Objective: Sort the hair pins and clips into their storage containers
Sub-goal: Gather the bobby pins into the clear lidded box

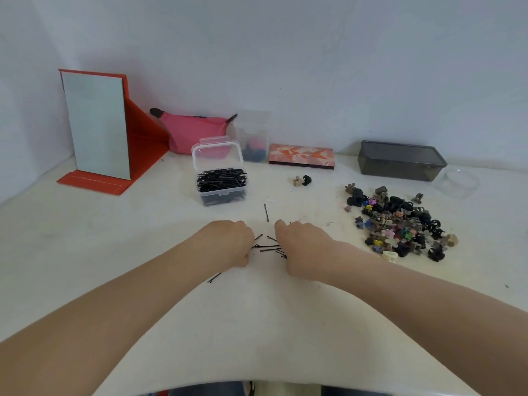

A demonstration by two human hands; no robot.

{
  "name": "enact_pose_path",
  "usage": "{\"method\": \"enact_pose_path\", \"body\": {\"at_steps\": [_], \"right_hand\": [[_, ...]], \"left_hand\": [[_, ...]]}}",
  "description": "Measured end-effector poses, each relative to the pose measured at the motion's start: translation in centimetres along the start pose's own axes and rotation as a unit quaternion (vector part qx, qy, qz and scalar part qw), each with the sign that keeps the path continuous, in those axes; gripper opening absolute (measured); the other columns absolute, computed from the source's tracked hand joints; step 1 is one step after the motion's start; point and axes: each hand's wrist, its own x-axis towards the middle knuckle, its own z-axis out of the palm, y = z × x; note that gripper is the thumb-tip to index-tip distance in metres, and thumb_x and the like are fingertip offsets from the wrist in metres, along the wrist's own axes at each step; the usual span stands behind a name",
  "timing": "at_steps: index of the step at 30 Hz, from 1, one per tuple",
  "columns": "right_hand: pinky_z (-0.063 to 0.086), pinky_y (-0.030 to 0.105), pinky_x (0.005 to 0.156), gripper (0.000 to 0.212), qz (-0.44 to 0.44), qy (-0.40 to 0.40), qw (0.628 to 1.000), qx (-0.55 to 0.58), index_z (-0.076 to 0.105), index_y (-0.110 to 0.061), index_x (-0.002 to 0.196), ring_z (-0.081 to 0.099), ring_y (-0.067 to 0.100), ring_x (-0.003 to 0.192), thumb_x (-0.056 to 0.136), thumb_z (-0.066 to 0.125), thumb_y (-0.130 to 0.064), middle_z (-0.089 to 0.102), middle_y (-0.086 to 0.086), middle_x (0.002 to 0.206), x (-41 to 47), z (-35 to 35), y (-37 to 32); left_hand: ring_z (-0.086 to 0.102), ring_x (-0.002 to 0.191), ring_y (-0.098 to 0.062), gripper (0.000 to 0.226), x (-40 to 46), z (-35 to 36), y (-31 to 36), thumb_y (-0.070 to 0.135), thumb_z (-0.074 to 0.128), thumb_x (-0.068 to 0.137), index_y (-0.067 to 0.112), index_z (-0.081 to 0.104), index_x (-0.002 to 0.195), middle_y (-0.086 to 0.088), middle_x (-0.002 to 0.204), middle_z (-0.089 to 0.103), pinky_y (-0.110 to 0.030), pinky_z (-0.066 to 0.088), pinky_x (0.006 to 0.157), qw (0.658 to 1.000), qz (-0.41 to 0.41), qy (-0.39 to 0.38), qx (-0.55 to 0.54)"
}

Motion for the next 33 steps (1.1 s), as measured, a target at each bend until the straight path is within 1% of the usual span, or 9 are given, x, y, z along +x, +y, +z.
{"method": "enact_pose_path", "body": {"at_steps": [3,7,10,13,15,20,26,30,33], "right_hand": [[0.018,0.028,0.046,0.028,-0.011,0.005,1.0,0.0,0.028,-0.008,0.095,0.029,0.015,0.055,0.082,0.049,0.004,0.029,0.002,0.071,0.0,0.0,0.2],[0.02,0.029,0.046,0.028,-0.003,0.009,1.0,-0.006,0.029,-0.009,0.097,0.03,0.016,0.056,0.082,0.05,0.001,0.03,0.002,0.072,0.0,0.1,0.4],[0.021,0.028,0.047,0.027,0.002,-0.013,1.0,0.004,0.03,-0.009,0.098,0.039,0.022,0.065,0.083,0.052,-0.001,0.031,0.002,0.075,0.2,-0.1,0.7],[0.035,0.028,0.05,0.027,0.009,-0.044,0.998,0.052,0.04,-0.007,0.103,0.049,0.026,0.077,0.081,0.055,-0.005,0.043,0.005,0.087,0.8,-0.7,1.6],[0.047,0.032,0.06,0.027,0.005,-0.045,0.994,0.094,0.047,-0.01,0.103,0.055,0.024,0.081,0.079,0.059,-0.009,0.051,0.005,0.097,1.6,-1.6,2.4],[0.045,0.024,0.056,0.018,-0.027,0.026,0.987,0.156,0.057,-0.016,0.087,0.059,0.014,0.072,0.075,0.069,-0.013,0.059,-0.003,0.088,5.3,-5.7,3.4],[0.042,0.017,0.048,0.016,-0.067,0.128,0.967,0.211,0.065,-0.01,0.089,0.056,0.011,0.067,0.074,0.067,-0.007,0.057,-0.01,0.076,11.6,-10.3,1.6],[0.043,0.017,0.049,0.019,-0.094,0.137,0.961,0.221,0.065,-0.011,0.092,0.056,0.01,0.064,0.074,0.065,-0.004,0.055,-0.012,0.077,15.8,-10.9,0.1],[0.05,0.025,0.06,0.021,-0.105,0.128,0.959,0.232,0.066,-0.012,0.091,0.06,0.016,0.071,0.073,0.065,-0.002,0.058,-0.01,0.076,18.3,-10.6,-0.9]], "left_hand": [[0.062,0.093,-0.031,0.017,0.0,0.2,0.0,0.014,0.052,0.09,0.006,0.057,0.104,-0.009,0.093,0.049,-0.031,0.036,0.066,1.0,0.007,0.014,0.016],[0.051,0.078,-0.03,0.007,0.0,-0.1,-0.4,0.011,0.053,0.089,0.008,0.051,0.096,-0.008,0.09,0.045,-0.032,0.035,0.064,1.0,0.024,0.006,0.008],[0.048,0.074,-0.028,0.011,0.0,0.3,-1.1,0.015,0.052,0.089,0.006,0.048,0.093,-0.011,0.093,0.05,-0.032,0.035,0.062,0.999,0.037,0.01,-0.026],[0.053,0.075,-0.029,0.014,-0.4,-0.1,-2.9,0.018,0.05,0.087,0.005,0.05,0.092,-0.01,0.092,0.054,-0.037,0.044,0.064,0.996,0.046,0.029,-0.075],[0.059,0.083,-0.031,0.017,-0.7,-0.9,-4.6,0.019,0.051,0.086,0.005,0.055,0.095,-0.01,0.094,0.059,-0.04,0.051,0.072,0.992,0.044,0.052,-0.107],[0.053,0.075,-0.025,0.009,0.1,-3.3,-9.6,0.021,0.058,0.086,0.017,0.051,0.083,0.002,0.078,0.054,-0.031,0.035,0.058,0.983,0.023,0.116,-0.143],[0.057,0.075,-0.026,0.009,3.2,-4.3,-13.2,0.02,0.056,0.087,0.019,0.049,0.081,-0.002,0.08,0.059,-0.034,0.046,0.067,0.981,0.022,0.139,-0.132],[0.047,0.07,-0.021,0.006,5.1,-4.1,-13.0,0.015,0.053,0.089,0.015,0.05,0.084,-0.002,0.084,0.056,-0.033,0.045,0.067,0.979,0.046,0.155,-0.123],[0.044,0.074,-0.017,0.006,5.7,-3.4,-12.8,0.019,0.053,0.091,0.015,0.055,0.088,0.0,0.09,0.054,-0.031,0.043,0.068,0.975,0.062,0.18,-0.115]]}}
